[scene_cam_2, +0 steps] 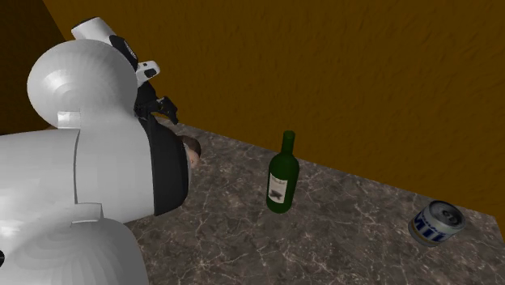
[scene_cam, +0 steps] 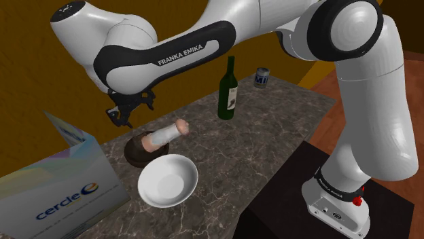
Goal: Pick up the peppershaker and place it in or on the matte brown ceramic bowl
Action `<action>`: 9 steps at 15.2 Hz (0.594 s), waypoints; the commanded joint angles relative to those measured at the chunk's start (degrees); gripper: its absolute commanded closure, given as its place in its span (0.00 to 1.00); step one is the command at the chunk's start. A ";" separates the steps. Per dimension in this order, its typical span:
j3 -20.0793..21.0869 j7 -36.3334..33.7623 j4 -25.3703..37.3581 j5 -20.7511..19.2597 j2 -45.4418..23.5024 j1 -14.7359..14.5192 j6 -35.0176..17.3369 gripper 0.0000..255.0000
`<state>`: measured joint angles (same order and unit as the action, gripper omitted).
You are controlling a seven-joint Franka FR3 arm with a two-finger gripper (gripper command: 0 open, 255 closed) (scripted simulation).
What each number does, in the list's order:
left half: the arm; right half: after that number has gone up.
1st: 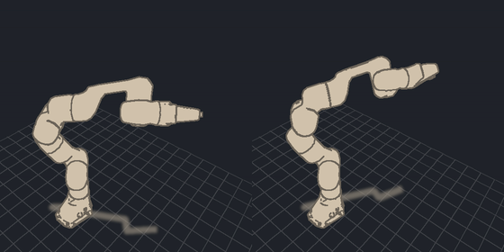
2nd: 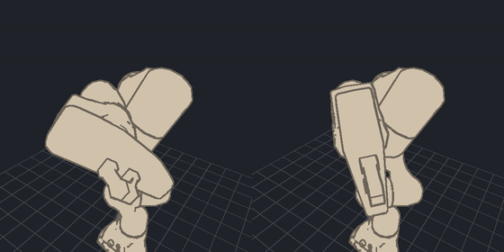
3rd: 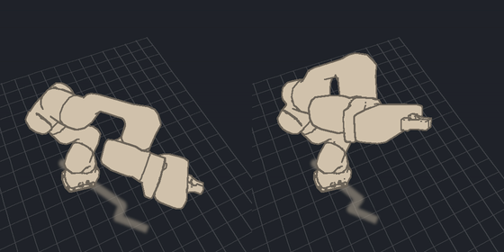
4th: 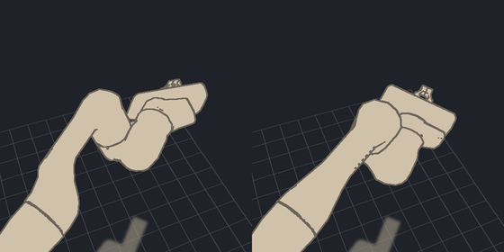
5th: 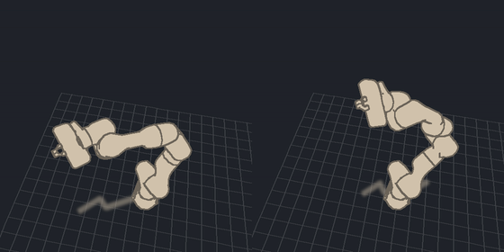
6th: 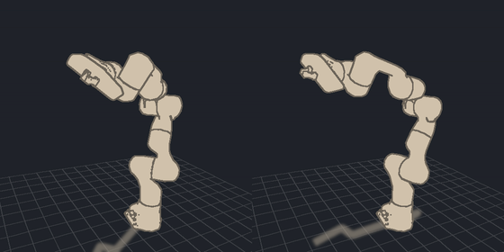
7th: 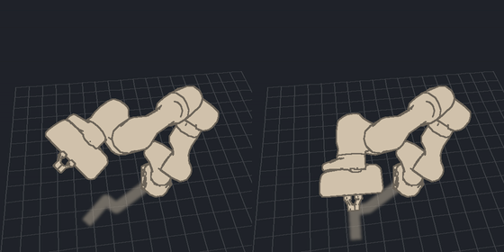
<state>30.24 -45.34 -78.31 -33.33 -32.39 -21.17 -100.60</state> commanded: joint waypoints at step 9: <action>0.50 1.18 6.87 0.59 0.09 -2.35 6.76 0.00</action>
<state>30.74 -44.17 -71.51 -32.75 -32.29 -23.49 -93.93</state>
